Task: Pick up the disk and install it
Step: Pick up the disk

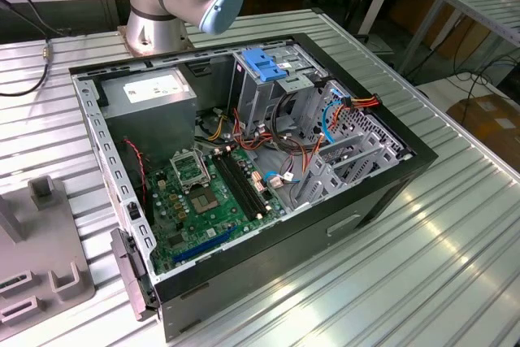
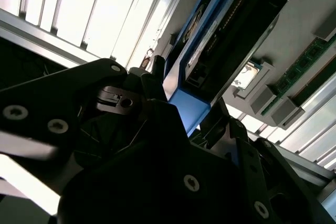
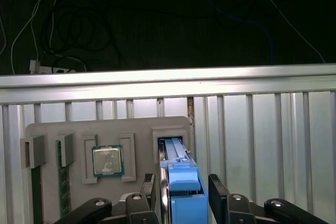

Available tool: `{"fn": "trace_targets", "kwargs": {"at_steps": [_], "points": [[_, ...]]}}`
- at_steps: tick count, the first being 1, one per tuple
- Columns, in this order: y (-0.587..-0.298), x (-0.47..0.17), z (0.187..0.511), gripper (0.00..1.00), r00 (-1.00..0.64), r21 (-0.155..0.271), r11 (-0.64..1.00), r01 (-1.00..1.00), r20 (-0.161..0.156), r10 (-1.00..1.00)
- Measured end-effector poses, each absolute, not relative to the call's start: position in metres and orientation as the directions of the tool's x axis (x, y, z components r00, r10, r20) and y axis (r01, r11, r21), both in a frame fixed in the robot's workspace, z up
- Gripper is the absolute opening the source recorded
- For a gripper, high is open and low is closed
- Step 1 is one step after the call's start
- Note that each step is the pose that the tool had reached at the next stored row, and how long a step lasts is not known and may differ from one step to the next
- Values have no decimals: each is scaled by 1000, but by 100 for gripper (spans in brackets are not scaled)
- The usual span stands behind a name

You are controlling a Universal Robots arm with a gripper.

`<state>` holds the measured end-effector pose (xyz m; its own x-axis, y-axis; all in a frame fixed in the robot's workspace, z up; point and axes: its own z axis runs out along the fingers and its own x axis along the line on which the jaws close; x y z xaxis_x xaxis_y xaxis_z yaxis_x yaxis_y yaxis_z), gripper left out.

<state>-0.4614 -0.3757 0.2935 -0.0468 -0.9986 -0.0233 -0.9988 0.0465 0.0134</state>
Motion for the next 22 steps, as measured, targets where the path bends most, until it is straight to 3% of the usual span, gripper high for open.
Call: {"fn": "trace_targets", "kwargs": {"at_steps": [5, 6, 22], "points": [[-376, -461, 293, 51, -47, 13, 46, -999, -23, -999], [-376, -461, 293, 44, -47, 13, 46, -999, -23, -999], [-379, -461, 293, 44, -47, 13, 46, -999, -22, -999]]}}
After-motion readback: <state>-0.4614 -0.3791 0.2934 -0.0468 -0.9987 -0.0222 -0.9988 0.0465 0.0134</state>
